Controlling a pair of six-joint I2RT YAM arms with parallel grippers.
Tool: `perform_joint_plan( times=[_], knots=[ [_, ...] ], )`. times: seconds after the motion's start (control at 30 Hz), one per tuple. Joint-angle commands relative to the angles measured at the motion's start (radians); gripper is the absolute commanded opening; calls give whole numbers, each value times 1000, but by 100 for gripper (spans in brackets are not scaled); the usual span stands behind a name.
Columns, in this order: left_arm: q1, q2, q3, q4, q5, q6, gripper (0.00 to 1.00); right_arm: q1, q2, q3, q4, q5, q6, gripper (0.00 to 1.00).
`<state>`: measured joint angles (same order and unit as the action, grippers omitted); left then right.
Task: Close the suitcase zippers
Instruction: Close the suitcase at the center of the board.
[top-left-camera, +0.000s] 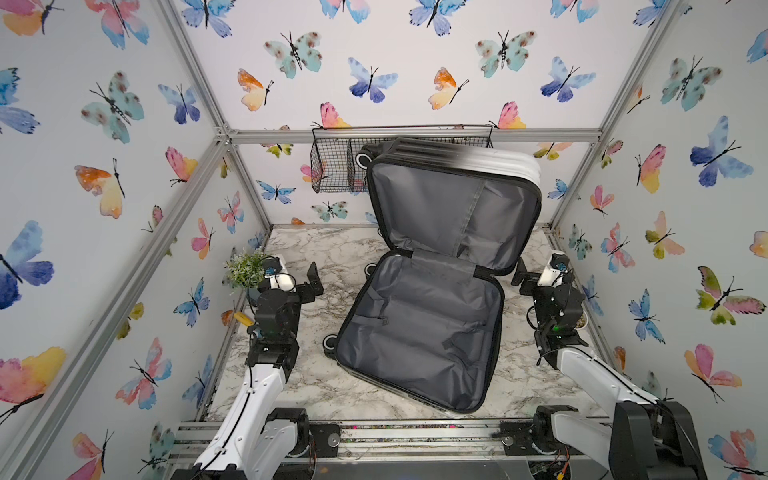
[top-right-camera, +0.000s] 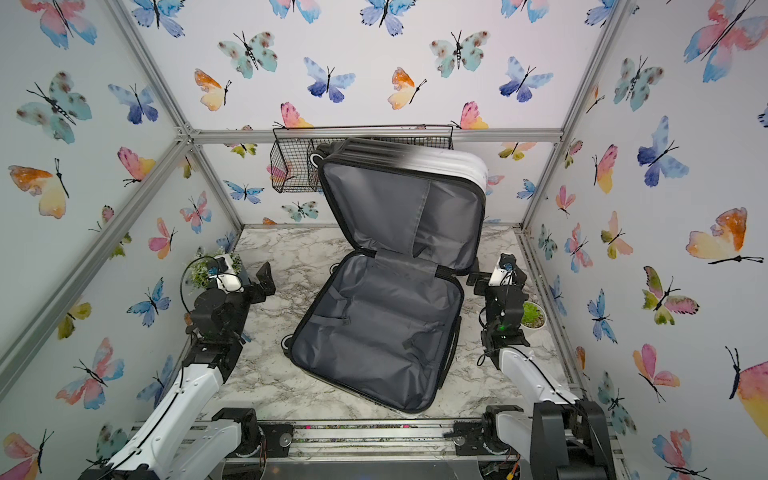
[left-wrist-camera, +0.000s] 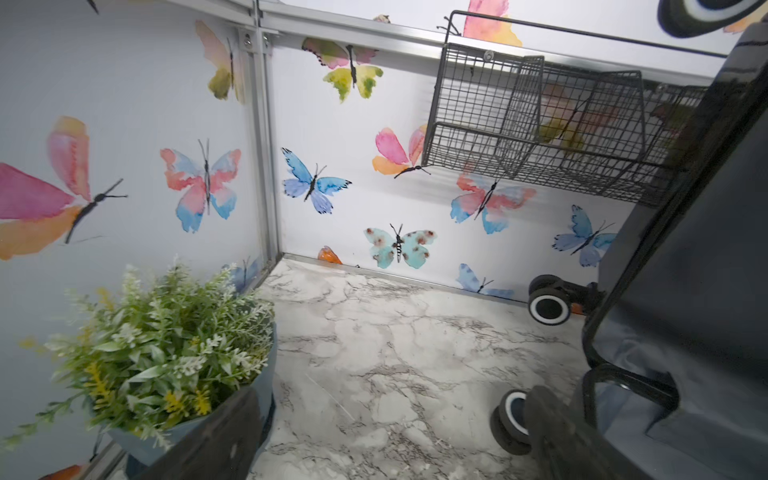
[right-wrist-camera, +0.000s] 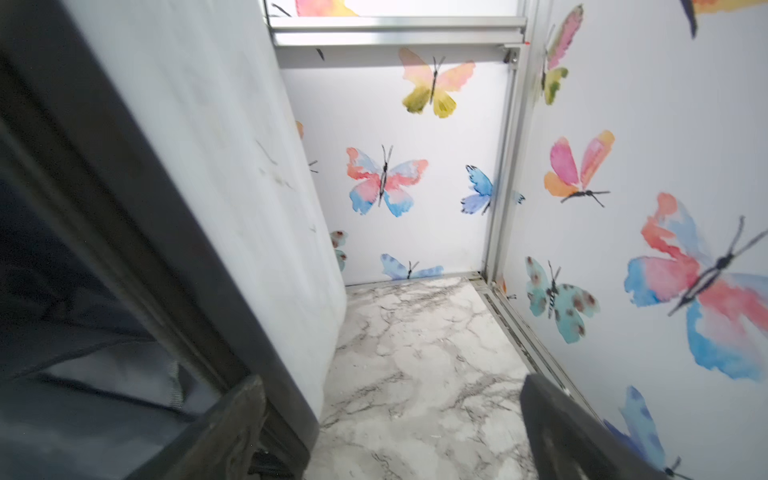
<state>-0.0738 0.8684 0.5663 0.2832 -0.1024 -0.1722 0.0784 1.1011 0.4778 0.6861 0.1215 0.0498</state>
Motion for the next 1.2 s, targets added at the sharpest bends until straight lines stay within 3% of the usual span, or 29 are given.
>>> perform_joint_plan(
  times=[0.0,0.2,0.4,0.5,0.63,0.77,1.0,1.17],
  knots=[
    [0,-12,129,-334,164,-173,98,3,-41,77,-277,-167,34,99],
    [-15,8,257,-511,451,-485,99,4,-78,290,-823,-364,171,98],
    [-78,10,328,-532,555,-682,98,18,-74,402,-1173,-382,252,96],
    [-124,21,399,-515,553,-800,98,34,-90,398,-1272,-358,323,94],
    [-234,67,489,-423,451,-979,98,89,-130,295,-1228,-391,454,91],
    [-349,173,667,-449,307,-1034,100,164,-114,269,-1207,-310,530,88],
    [-443,399,961,-412,280,-1092,99,249,-61,207,-1076,-263,699,78],
    [-480,553,1148,-416,271,-1098,98,295,-6,205,-1032,-232,754,64]
  ],
)
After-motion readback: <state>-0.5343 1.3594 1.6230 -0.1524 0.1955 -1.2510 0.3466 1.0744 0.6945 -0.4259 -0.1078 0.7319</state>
